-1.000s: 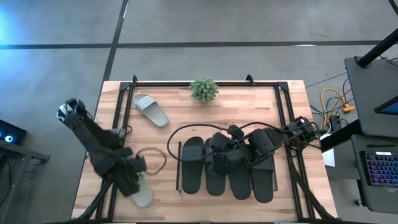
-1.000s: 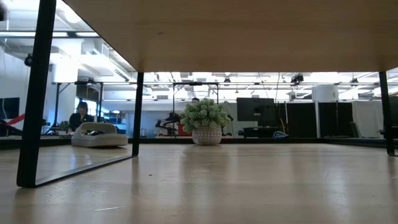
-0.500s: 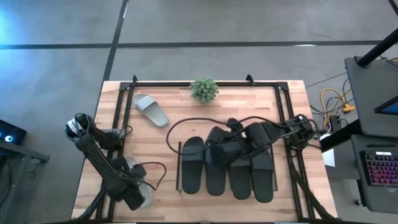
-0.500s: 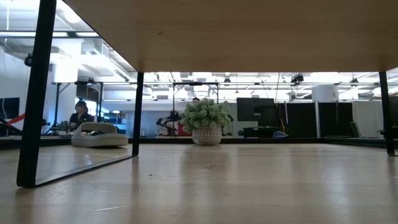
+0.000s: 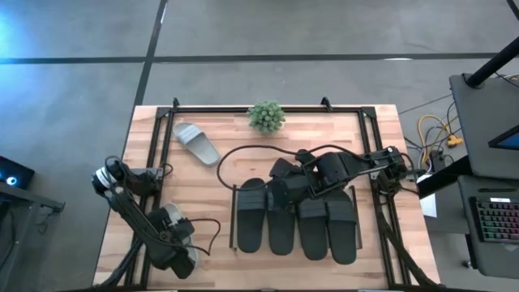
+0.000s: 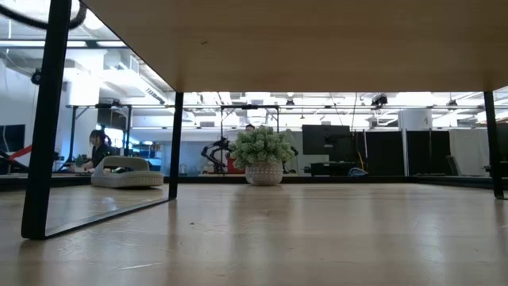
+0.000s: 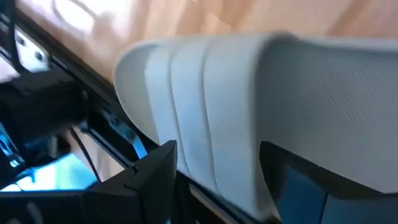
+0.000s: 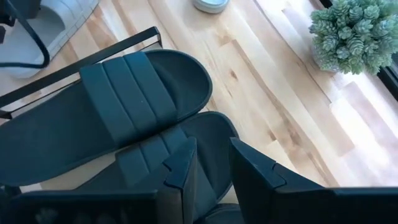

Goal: Pick and place slides into the shelf
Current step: Put the white slipper under the shelf

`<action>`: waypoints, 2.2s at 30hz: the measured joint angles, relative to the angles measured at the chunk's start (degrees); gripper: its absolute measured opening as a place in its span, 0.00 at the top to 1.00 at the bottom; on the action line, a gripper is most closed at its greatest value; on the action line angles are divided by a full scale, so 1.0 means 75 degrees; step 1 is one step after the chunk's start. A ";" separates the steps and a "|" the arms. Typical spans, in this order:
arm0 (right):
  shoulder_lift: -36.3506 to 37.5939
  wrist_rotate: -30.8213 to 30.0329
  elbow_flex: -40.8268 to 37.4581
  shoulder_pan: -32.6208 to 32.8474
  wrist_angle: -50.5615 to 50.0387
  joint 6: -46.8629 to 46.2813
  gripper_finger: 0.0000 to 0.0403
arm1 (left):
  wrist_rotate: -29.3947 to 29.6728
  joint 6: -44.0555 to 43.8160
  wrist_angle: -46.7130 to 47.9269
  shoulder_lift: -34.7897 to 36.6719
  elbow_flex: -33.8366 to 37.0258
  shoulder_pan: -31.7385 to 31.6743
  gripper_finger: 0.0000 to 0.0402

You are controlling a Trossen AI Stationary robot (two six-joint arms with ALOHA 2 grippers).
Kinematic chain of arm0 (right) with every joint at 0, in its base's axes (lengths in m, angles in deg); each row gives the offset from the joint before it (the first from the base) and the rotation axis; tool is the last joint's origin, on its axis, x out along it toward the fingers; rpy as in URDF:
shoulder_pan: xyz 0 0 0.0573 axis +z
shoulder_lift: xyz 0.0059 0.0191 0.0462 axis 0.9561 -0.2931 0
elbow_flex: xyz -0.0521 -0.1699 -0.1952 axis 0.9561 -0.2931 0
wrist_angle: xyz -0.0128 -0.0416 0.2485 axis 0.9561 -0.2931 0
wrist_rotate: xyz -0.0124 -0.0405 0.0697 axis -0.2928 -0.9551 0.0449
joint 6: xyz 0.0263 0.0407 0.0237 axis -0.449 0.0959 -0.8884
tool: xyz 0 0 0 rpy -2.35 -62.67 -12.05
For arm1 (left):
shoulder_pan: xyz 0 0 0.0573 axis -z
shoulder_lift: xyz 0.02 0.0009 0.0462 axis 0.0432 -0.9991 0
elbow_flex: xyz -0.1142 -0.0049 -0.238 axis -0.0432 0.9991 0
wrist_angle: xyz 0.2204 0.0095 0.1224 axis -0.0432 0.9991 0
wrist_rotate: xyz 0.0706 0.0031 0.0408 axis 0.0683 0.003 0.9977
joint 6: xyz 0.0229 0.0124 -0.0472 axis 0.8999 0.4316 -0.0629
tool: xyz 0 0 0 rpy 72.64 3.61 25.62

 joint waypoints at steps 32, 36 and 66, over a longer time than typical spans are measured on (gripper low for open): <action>-0.0003 0.1113 0.0009 -0.0005 0.0913 0.0143 0.79 | 0.2493 0.0559 0.1125 0.2608 -0.0750 0.0214 1.00; -0.0003 0.1145 0.0012 -0.0005 0.1153 0.0453 0.79 | 0.3465 0.0772 0.1069 0.3476 -0.1325 0.0525 1.00; -0.0220 0.3122 -0.0044 -0.0659 0.5853 0.0796 0.53 | 0.8626 0.6557 -0.0266 0.3292 -0.3066 0.0164 1.00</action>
